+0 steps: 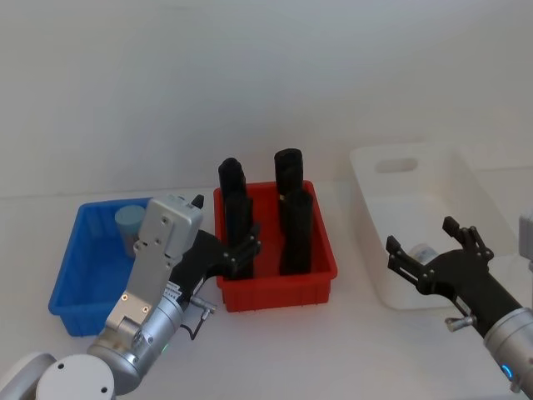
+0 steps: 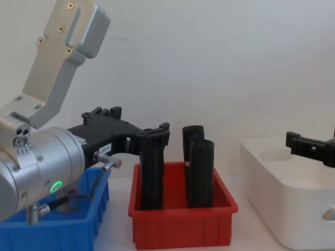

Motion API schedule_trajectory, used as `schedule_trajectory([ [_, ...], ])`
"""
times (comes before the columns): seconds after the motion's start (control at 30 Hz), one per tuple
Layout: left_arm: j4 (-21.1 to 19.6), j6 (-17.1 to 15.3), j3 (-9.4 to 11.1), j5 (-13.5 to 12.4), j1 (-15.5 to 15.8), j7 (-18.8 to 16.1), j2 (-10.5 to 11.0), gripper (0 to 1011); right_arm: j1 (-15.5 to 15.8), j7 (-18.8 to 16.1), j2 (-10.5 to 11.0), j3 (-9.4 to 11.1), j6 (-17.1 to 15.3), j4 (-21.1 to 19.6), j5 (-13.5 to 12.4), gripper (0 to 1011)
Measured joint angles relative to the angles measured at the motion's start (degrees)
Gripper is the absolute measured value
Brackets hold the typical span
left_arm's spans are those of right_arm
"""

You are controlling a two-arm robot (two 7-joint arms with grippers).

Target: Pick the cotton swabs from the blue box and place them into the white box.

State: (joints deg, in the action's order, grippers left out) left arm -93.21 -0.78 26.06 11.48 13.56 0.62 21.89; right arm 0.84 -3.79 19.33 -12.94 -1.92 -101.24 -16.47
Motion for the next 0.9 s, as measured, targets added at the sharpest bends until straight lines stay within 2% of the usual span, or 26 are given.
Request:
schedule_trajectory([
  [0.47,0.02,0.00,-0.04,0.00,0.03,0.00,0.00,1004,-1.04,-0.83,-0.40,0.13,-0.01,1.25,0.10,1001],
  [0.9,0.04,-0.02,-0.04,0.01,0.03,0.00,0.00,1004,-8.46,-5.56,-3.34,-0.17,0.72,10.76,2.90,1001],
])
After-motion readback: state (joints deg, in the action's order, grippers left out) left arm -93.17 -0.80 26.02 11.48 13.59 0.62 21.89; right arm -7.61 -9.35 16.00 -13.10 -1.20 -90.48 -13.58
